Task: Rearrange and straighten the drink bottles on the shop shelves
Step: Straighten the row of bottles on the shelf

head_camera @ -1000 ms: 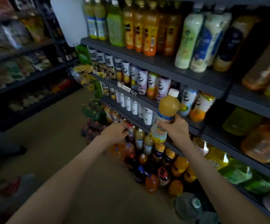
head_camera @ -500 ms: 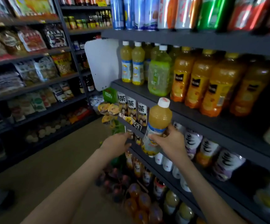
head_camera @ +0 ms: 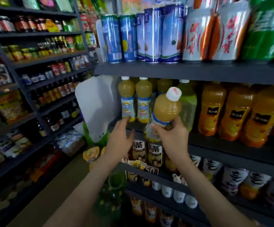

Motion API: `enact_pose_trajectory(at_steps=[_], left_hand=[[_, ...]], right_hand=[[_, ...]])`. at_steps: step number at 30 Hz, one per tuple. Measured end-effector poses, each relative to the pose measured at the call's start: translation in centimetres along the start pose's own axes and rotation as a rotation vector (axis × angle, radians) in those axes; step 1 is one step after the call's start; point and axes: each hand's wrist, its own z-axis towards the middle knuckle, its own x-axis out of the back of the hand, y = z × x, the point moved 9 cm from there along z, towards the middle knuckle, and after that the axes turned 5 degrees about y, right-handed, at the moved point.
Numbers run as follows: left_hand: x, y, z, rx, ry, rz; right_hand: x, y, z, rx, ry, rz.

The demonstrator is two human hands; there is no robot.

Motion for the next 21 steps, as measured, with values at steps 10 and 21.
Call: enact_pose_trajectory(at_steps=[10,21], left_hand=[[-2.9,-2.2,5.9,-0.052,-0.020,0.015],[-5.1,-3.3,6.7,-0.144,-0.031,-0.054]], right_hand=[[-5.4,1.6,4.5,-0.039,0.152,-0.337],[-6.3,3.4,2.8,-0.008,0.252,-0.495]])
